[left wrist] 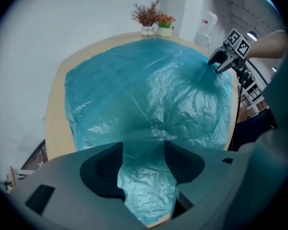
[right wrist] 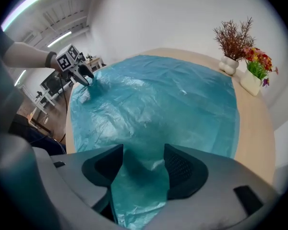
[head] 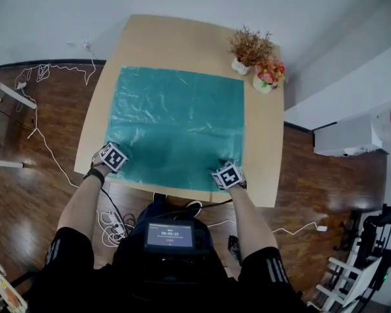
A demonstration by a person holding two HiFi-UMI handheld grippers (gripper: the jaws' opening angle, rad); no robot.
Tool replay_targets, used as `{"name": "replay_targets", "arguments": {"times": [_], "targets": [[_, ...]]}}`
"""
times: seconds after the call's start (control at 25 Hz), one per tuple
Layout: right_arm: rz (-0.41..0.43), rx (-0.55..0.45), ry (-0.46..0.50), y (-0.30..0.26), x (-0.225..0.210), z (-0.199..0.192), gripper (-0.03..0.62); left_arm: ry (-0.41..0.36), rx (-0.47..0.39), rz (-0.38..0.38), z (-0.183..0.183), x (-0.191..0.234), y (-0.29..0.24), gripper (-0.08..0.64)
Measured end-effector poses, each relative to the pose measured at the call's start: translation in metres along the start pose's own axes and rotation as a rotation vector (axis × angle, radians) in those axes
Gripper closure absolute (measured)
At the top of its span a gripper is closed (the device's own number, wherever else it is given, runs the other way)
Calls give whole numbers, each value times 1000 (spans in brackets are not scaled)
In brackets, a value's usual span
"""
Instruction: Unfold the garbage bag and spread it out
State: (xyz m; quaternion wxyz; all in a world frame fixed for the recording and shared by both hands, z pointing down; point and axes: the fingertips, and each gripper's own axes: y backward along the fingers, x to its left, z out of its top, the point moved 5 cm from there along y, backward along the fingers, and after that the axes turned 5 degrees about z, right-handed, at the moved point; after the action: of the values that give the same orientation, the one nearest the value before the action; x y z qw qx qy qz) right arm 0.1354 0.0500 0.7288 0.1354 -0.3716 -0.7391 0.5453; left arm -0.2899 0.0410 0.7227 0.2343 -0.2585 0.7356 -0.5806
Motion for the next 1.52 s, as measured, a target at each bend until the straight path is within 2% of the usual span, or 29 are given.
{"name": "replay_targets", "arguments": {"times": [0.16,0.32,0.44,0.56,0.68,0.8,1.04,1.24,1.36,1.52], "targets": [[-31,5,-24,-1,-2,-1,293,-6,-7,5,2,15,2,258],[-57,-3,-57,-4,2,-6,293,-43,-33,14,5,22,2,255],[-64,-24,-87,-2,5,-2,291,-74,-46,-9,10,23,-5,255],[-69,-84,-109,5,6,3,288,-88,-38,18,11,28,1,255],[-93,-210,-80,27,13,22,287,-62,-126,44,20,31,18,255],[-111,-308,-53,48,19,29,289,-10,-264,3,32,20,40,256],[-137,-459,-80,97,38,48,350,-8,-413,-33,44,-4,88,256],[-145,-628,-137,137,63,68,356,-13,-502,-60,51,-23,115,256],[-162,-667,-144,153,76,70,360,-32,-532,-62,48,-33,127,256],[-182,-689,-153,165,84,65,360,-75,-533,-52,37,-38,132,256]]}}
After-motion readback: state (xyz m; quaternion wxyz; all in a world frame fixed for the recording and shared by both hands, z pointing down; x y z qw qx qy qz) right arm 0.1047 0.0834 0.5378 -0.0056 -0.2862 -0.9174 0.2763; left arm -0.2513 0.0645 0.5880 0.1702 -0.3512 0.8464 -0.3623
